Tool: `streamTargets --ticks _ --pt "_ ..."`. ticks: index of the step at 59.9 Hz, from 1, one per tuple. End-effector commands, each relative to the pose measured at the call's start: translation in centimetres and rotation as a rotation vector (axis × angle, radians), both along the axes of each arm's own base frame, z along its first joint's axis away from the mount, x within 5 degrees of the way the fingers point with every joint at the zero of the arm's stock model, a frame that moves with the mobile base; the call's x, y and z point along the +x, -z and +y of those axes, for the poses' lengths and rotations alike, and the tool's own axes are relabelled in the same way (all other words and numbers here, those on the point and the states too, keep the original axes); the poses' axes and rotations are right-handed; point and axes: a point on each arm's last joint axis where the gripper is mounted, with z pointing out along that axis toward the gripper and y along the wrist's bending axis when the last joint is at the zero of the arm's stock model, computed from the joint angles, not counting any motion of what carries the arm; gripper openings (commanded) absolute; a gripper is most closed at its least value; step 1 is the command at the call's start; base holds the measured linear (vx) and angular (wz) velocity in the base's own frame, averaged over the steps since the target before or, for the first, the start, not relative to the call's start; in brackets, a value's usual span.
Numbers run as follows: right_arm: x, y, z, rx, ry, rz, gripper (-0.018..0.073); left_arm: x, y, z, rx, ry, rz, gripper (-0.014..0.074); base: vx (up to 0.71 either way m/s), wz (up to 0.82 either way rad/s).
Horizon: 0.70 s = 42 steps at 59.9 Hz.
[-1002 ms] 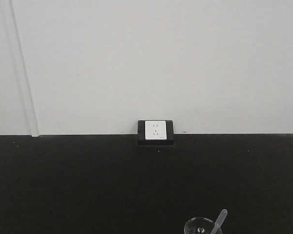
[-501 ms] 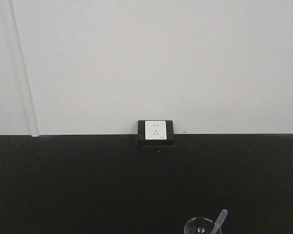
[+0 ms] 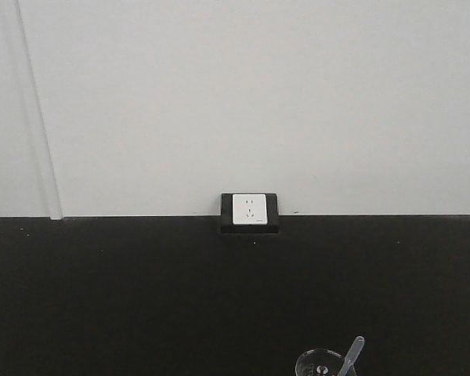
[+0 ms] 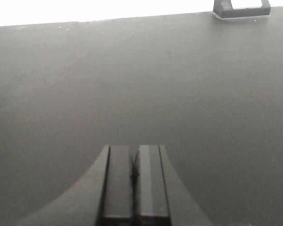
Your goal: Grab transparent chemical and place on left bench
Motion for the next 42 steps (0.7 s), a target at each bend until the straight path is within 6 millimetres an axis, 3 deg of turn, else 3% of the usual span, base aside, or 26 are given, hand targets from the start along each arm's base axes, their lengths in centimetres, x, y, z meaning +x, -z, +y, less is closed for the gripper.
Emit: streamTargets --ticks 1,7,17,28,42 --pt "2.1 -3.4 0.0 -0.008 0.003 -0.031 -0.0004 -0.1 -0.3 0.0 -0.014 0.001 -0.081 -0.0004 0.0 0.0" --pt "4.5 -4.7 0.1 -0.008 0.0 -0.021 -0.0004 -0.1 -0.3 0.0 -0.014 0.001 -0.081 -0.0004 0.0 0.0" --pt "6.8 -5.9 0.2 -0.008 -0.009 -0.122 -0.0004 -0.1 -0.3 0.0 -0.014 0.001 -0.081 -0.0004 0.0 0.0" --pt "7.2 -6.6 0.2 -0.005 -0.016 -0.234 -0.0004 -0.1 -0.3 0.0 -0.014 0.001 -0.081 -0.0004 0.0 0.0" --pt "6.8 -6.5 0.2 0.021 -0.021 -0.201 -0.0004 -0.1 -0.3 0.0 -0.014 0.001 -0.081 -0.0004 0.0 0.0"
